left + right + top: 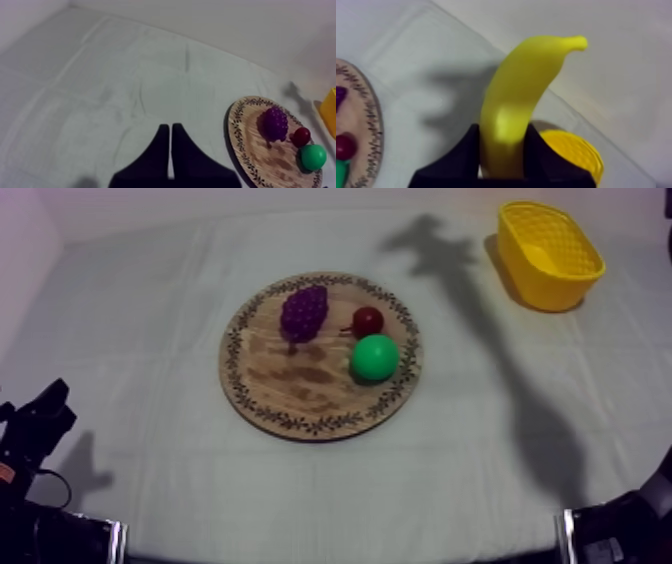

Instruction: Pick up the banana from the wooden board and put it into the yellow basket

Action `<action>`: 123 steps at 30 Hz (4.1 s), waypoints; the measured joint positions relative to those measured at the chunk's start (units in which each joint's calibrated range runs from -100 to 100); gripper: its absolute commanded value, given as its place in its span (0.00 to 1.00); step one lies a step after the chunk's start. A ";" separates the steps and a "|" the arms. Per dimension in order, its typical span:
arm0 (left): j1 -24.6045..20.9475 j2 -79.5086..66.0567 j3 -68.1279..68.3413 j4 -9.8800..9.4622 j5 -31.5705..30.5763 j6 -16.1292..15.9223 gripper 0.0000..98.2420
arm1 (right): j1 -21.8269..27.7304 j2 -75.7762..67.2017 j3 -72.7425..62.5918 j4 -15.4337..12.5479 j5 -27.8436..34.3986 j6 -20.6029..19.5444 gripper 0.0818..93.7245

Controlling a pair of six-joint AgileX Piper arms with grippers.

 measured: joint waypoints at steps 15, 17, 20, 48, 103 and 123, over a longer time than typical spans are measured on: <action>0.00 0.00 0.00 0.00 0.00 0.00 0.00 | 11.09 1.66 4.76 -0.05 -3.72 0.52 0.24; 0.00 0.00 0.00 0.00 0.00 0.00 0.00 | 11.32 1.73 6.31 0.00 -4.90 0.52 0.24; 0.00 0.00 0.00 0.00 0.00 0.00 0.00 | 11.44 1.93 8.63 0.42 -6.74 0.08 0.24; 0.00 0.00 0.00 0.00 0.00 0.00 0.00 | 12.78 8.31 21.93 1.78 -17.86 -1.73 0.33; 0.00 0.00 0.00 0.00 0.00 0.00 0.00 | 12.28 -91.02 105.08 -9.52 -30.09 -3.17 0.01; 0.00 0.00 0.00 0.00 0.00 0.00 0.00 | 12.84 -120.93 125.54 -8.13 -26.26 -5.54 0.00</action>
